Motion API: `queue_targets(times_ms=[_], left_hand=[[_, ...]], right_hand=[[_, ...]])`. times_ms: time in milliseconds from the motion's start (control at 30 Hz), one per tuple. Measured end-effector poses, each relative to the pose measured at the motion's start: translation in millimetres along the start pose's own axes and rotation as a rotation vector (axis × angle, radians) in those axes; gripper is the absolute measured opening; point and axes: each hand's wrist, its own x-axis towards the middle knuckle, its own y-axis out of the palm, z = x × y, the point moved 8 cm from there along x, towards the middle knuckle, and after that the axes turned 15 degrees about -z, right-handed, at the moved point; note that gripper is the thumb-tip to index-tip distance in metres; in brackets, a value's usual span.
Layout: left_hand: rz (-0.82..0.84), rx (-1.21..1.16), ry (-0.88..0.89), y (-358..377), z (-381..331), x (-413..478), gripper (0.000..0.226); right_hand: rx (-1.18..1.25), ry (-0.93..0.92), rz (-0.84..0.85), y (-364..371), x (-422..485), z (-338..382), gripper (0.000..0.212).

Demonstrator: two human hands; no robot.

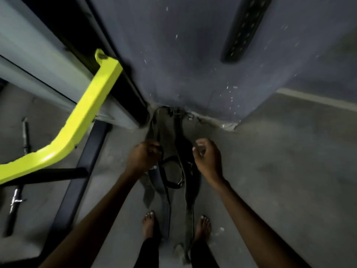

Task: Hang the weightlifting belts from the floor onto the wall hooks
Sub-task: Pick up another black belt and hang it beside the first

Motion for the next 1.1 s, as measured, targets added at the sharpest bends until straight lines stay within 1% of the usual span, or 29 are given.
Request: queue_targets(times_ms=[133, 267, 367, 467, 600, 667, 733, 800, 900, 967, 1067, 1100], left_hand=[[0.08, 0.091, -0.085, 89, 112, 15, 0.016], [0.117, 0.098, -0.206, 169, 221, 29, 0.023], [0.149, 0.085, -0.283, 226, 301, 36, 0.028], [0.117, 0.055, -0.329, 273, 373, 39, 0.038], [0.054, 0.0, -0.359, 318, 436, 35, 0.03], [0.041, -0.077, -0.388, 331, 456, 33, 0.032], [0.028, -0.116, -0.409, 334, 465, 30, 0.037], [0.012, -0.167, -0.435, 327, 461, 27, 0.043], [-0.039, -0.204, -0.453, 300, 439, 22, 0.05], [-0.087, -0.287, -0.42, 274, 415, 23, 0.056], [-0.021, -0.457, -0.45, 237, 365, 23, 0.067], [-0.001, -0.54, -0.469, 225, 345, 23, 0.064]], right_hand=[[-0.016, 0.093, 0.087, 94, -29, -93, 0.02], [-0.016, 0.182, 0.144, 197, -59, -181, 0.014], [-0.008, 0.247, 0.186, 276, -81, -240, 0.014], [-0.008, 0.226, 0.234, 350, -95, -284, 0.02], [-0.072, 0.215, 0.252, 423, -99, -324, 0.035], [-0.098, 0.219, 0.291, 451, -98, -335, 0.038], [-0.113, 0.24, 0.334, 468, -97, -340, 0.03], [-0.118, 0.256, 0.333, 467, -93, -334, 0.025], [-0.093, 0.232, 0.309, 444, -91, -311, 0.012], [-0.031, 0.208, 0.287, 418, -91, -286, 0.012], [0.07, 0.172, 0.257, 369, -89, -238, 0.012], [0.091, 0.163, 0.252, 350, -89, -220, 0.015]])
